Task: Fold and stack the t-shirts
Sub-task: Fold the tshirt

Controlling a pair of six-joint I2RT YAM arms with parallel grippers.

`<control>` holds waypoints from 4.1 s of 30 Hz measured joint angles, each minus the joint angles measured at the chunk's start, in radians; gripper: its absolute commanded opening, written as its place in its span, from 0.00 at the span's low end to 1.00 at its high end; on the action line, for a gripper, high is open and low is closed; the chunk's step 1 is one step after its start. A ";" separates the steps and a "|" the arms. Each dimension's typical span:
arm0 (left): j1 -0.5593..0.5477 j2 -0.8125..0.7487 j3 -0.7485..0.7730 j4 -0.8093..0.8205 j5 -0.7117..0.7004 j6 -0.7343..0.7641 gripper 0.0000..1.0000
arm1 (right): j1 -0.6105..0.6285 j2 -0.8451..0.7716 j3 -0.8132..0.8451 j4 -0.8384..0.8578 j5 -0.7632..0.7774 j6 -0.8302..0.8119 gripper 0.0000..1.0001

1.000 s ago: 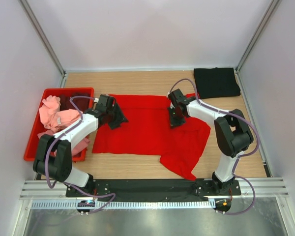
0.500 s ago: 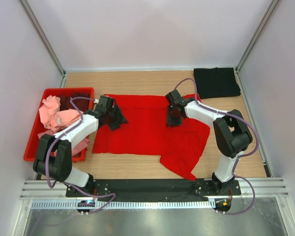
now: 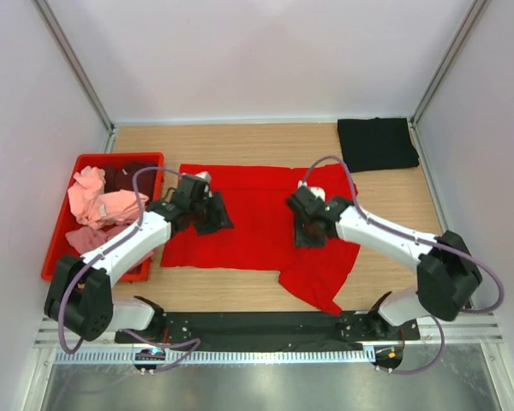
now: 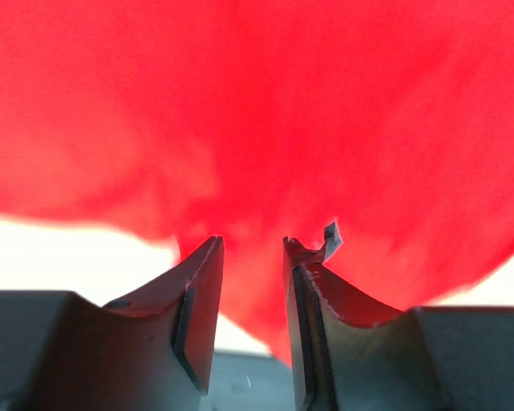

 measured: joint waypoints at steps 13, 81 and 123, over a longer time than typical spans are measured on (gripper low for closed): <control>-0.454 0.032 -0.130 0.254 0.098 -0.085 0.54 | 0.222 -0.312 -0.335 -0.142 0.011 0.276 0.40; 0.114 -0.127 0.007 -0.129 -0.047 0.022 0.58 | -0.239 -0.222 -0.330 0.116 -0.283 0.262 0.16; 0.114 -0.197 0.007 -0.240 -0.151 0.072 0.57 | 0.098 -0.205 -0.367 0.156 0.040 0.731 0.47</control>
